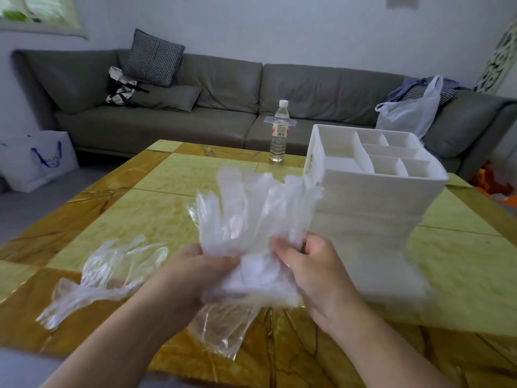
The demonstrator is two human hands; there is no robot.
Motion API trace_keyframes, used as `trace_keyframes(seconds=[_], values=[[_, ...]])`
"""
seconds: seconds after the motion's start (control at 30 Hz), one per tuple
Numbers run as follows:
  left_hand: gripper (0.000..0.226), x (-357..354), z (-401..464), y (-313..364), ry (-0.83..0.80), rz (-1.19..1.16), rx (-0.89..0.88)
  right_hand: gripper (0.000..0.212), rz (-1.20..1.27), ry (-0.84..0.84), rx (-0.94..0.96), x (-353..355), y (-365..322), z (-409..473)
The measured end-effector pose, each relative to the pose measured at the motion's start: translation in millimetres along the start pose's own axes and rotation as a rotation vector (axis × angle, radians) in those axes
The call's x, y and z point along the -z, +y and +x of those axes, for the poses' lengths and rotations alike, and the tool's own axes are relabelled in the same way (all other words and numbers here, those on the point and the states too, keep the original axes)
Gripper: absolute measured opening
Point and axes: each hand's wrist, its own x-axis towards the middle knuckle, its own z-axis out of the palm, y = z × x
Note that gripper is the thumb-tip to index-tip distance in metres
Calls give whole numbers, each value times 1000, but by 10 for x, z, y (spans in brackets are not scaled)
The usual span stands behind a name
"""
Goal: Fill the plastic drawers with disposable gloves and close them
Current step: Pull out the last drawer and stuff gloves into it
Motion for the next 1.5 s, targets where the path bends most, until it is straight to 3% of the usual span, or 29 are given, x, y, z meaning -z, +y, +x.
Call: trace_keyframes(seconds=[0.13,0.2,0.27,0.37,0.4,0.47,0.57,0.63,0.73,0.93,1.07,1.17,1.27,1.33,1.43,1.5], values=[[4,297,193,158,362,-48,-210,15,177,23,-15,57,-179,-53],[4,431,211,239,423,-119,-250,6,-138,36,88,87,-124,-115],[10,515,220,265,434,-165,-243,7,-563,-151,188,20,-21,-253],[6,521,219,281,443,-171,-251,52,-1088,-466,206,-209,172,-428],[6,517,222,285,445,-162,-259,57,-1223,-526,258,-302,248,-480],[7,514,222,294,449,-129,-274,50,-1397,-523,494,-425,427,-528],[11,519,203,317,440,-100,-274,42,-1480,-438,682,-447,549,-521],[20,526,181,330,428,-105,-260,36,-1428,-428,670,-406,520,-508],[23,558,155,336,420,-92,-238,4,-1203,-206,497,-257,309,-418],[13,456,109,328,422,-8,-100,23,-205,252,63,117,-214,-63],[15,350,112,199,331,116,22,22,6,509,143,398,-516,26],[17,246,109,108,324,144,59,17,-38,579,311,429,-670,-62],[15,112,121,39,294,98,97,12,-242,458,664,288,-676,-232],[18,65,153,-29,203,46,139,11,-493,220,882,164,-554,-335],[27,55,127,-92,56,0,129,8,-823,-162,922,52,-313,-425],[37,75,106,-98,-37,-11,73,9,-933,-273,898,51,-191,-436]])
